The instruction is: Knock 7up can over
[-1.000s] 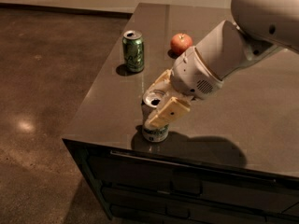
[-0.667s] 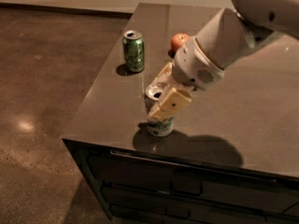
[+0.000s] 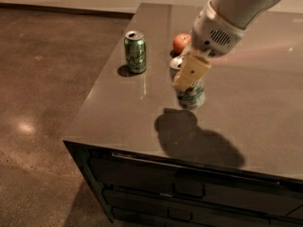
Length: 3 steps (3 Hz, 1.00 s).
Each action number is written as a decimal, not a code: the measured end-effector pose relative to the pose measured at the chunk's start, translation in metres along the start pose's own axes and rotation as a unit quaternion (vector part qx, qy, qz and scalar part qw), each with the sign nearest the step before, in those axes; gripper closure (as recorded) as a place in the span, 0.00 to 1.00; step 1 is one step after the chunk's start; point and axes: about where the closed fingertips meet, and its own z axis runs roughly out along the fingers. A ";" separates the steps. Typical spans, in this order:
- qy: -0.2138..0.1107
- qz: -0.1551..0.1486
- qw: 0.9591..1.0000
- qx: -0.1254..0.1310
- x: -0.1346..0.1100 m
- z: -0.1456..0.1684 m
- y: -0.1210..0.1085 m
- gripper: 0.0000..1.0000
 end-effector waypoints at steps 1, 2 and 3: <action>0.077 0.021 0.996 0.031 0.017 -0.015 -0.033 1.00; 0.117 0.018 0.992 0.039 0.021 -0.012 -0.048 1.00; 0.148 0.008 0.988 0.034 0.021 0.003 -0.055 1.00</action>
Offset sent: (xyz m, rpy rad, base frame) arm 0.0429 -0.0509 -0.0037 -0.3657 0.0624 -0.0612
